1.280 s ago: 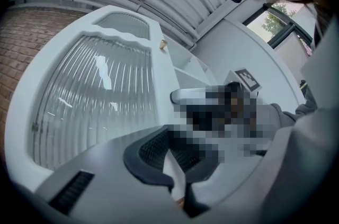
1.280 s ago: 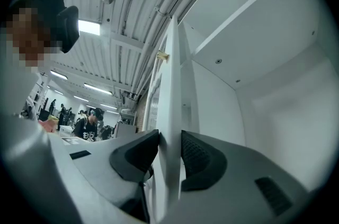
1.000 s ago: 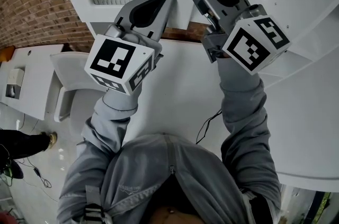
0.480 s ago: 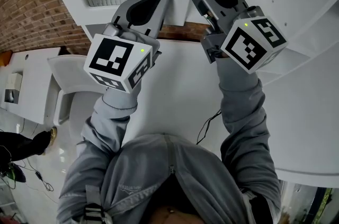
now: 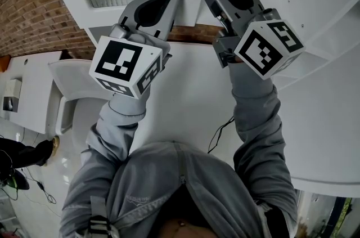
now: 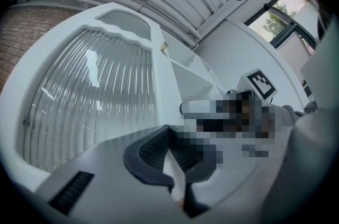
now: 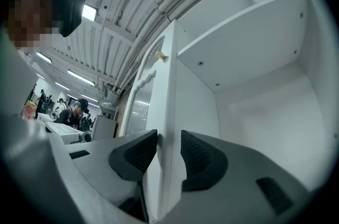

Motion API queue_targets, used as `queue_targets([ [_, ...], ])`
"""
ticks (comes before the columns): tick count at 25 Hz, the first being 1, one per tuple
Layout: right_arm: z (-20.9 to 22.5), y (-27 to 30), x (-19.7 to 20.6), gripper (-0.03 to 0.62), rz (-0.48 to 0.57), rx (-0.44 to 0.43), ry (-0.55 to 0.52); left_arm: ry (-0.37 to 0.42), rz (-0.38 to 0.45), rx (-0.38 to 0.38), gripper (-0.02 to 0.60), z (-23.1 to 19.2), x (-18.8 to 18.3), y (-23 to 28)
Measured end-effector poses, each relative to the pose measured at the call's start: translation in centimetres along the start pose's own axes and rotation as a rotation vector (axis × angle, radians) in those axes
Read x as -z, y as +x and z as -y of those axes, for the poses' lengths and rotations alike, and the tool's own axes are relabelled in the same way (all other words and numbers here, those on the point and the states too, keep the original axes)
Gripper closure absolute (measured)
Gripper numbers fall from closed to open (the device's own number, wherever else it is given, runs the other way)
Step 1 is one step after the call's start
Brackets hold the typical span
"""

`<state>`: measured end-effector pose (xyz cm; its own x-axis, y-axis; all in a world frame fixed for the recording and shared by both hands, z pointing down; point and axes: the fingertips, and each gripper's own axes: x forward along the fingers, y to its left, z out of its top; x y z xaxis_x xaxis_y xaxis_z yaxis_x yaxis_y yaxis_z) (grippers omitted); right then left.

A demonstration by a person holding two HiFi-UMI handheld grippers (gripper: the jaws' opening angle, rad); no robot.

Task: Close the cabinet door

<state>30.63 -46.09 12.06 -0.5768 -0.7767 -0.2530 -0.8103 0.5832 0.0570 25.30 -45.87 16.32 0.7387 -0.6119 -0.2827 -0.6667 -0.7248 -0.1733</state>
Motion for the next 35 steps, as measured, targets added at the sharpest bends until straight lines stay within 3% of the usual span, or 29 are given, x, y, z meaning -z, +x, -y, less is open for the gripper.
queue_targets([
  [6, 0.0, -0.8, 0.4, 0.447, -0.021, 0.037, -0.028, 0.006, 0.001, -0.003, 0.578, 0.2, -0.1, -0.1],
  [19, -0.7, -3.8, 0.8, 0.565, -0.045, 0.133, -0.074, -0.014, -0.004, -0.016, 0.578, 0.0, 0.0, -0.1],
  [35, -3.4, -8.1, 4.1, 0.568, -0.062, 0.272, -0.079, -0.064, -0.082, 0.013, 0.578, 3.3, 2.1, -4.3],
])
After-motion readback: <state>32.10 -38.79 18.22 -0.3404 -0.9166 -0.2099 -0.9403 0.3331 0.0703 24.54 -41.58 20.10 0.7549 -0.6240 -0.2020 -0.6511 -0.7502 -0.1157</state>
